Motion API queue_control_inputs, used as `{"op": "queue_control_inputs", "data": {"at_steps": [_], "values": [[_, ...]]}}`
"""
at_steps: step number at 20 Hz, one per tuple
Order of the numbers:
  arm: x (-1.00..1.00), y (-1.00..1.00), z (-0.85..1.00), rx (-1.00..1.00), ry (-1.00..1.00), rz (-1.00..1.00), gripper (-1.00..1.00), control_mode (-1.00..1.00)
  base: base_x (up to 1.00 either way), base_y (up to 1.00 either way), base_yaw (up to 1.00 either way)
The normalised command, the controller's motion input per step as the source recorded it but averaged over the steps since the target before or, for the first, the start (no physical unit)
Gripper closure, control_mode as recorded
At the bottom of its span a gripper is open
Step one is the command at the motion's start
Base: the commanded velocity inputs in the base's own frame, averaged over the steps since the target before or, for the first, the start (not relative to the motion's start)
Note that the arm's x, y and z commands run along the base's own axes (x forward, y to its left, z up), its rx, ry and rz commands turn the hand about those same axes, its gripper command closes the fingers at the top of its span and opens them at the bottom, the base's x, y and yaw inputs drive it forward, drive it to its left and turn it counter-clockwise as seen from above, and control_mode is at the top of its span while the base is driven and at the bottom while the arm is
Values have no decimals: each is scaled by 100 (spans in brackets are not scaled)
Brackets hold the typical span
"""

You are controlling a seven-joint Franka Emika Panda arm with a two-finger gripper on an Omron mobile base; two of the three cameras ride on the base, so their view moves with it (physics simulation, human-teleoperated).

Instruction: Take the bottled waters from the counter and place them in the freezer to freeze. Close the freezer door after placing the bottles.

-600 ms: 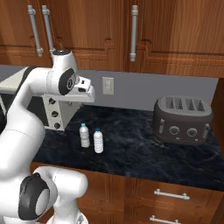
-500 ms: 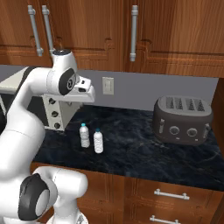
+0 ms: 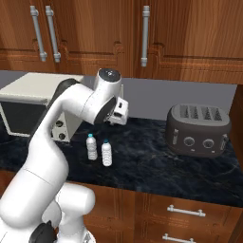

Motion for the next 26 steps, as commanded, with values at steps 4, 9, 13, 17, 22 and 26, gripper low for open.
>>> {"op": "queue_control_inputs", "data": {"at_steps": [4,9,13,17,22,26], "values": [[13,-42,-4,4,-3,8,-100,-100,0,0,0],[11,-34,-3,4,-9,12,-100,-100,0,0,0],[1,-22,-5,0,-18,18,-100,-100,0,0,0],[2,1,-28,0,-6,24,-100,-100,0,0,0],[-12,1,-40,0,-8,25,-100,-100,0,0,0],[-10,0,-38,3,-12,25,-100,-100,0,0,0]]}}
